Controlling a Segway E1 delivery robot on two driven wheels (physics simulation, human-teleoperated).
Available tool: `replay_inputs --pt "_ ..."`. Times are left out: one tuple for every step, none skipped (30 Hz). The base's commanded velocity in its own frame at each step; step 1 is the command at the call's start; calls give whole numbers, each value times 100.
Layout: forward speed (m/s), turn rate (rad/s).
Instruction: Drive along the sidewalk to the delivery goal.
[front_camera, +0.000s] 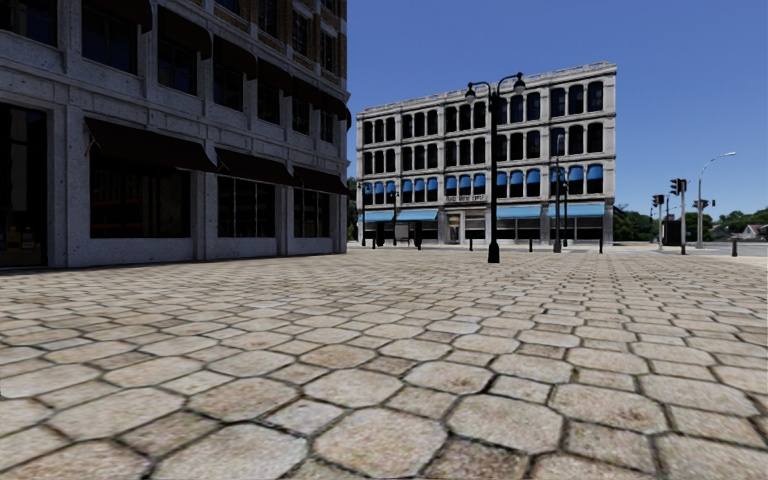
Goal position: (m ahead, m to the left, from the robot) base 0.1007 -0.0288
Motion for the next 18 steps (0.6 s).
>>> replay_inputs --pt "0 0" --pt "0 0" --pt "0 0" --pt "0 0" --pt "0 0" --pt "0 0" --pt "0 0" --pt "0 0" --pt "0 0" --pt "0 0" --pt "0 0" --pt "0 0" --pt "0 0" --pt "0 0" --pt "0 0" --pt "0 0" --pt "0 0" --pt "0 0"
